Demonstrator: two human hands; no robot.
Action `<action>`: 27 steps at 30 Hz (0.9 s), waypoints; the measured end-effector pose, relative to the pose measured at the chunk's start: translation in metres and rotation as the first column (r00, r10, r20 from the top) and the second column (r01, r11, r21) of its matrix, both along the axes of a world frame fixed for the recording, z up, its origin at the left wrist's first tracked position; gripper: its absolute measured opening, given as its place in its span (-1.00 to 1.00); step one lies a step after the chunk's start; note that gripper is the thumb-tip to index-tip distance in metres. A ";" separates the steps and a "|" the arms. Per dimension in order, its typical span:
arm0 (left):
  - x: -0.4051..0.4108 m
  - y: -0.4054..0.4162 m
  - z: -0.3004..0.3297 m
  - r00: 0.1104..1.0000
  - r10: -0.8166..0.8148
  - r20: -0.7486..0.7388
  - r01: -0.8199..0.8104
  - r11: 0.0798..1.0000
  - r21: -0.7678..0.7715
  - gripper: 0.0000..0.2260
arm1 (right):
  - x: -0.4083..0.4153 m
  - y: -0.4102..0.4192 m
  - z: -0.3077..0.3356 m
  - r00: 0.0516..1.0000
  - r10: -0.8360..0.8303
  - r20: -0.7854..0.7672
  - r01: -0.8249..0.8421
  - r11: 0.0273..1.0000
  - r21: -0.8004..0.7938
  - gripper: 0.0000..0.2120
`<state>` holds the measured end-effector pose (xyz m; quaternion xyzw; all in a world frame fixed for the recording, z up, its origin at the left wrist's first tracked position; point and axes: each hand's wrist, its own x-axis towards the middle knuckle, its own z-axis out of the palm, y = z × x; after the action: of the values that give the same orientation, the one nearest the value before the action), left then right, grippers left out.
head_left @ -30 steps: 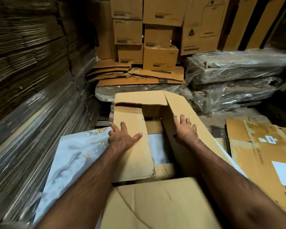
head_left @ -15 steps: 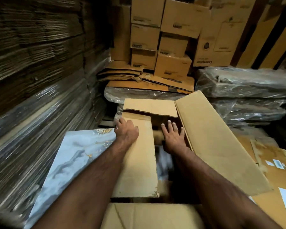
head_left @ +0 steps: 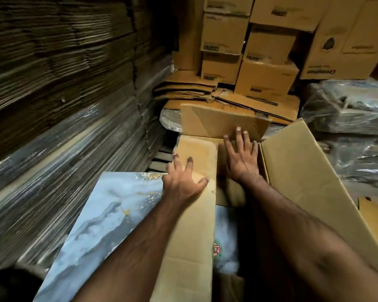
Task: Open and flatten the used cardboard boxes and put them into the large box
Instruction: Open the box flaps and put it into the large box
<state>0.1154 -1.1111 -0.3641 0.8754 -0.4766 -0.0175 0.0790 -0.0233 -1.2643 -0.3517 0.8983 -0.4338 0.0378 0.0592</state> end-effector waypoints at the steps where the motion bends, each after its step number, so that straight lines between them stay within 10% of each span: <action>1: 0.000 0.000 -0.002 1.000 0.003 0.018 -0.003 1.000 -0.013 -0.22 | 0.006 -0.012 0.004 1.000 -0.003 -0.001 0.003 1.000 0.023 -0.06; 13: -0.007 -0.001 -0.004 0.999 0.009 0.053 -0.008 1.000 -0.006 -0.25 | 0.017 -0.071 0.017 0.969 -0.058 -0.239 0.137 0.933 0.332 0.04; 20: 0.000 0.005 0.001 1.000 0.009 -0.007 -0.009 1.000 -0.025 -0.33 | -0.055 -0.026 0.020 0.966 0.077 -0.247 -0.056 0.994 0.093 -0.31; 27: -0.005 0.010 0.012 0.994 -0.083 -0.065 0.081 0.996 -0.033 -0.42 | -0.120 0.080 0.006 0.980 -0.061 -0.190 0.091 0.984 0.153 -0.34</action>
<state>0.1108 -1.1008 -0.3516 0.8527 -0.5095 -0.0424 0.1074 -0.1431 -1.1841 -0.3457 0.8825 -0.4621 -0.0828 0.0279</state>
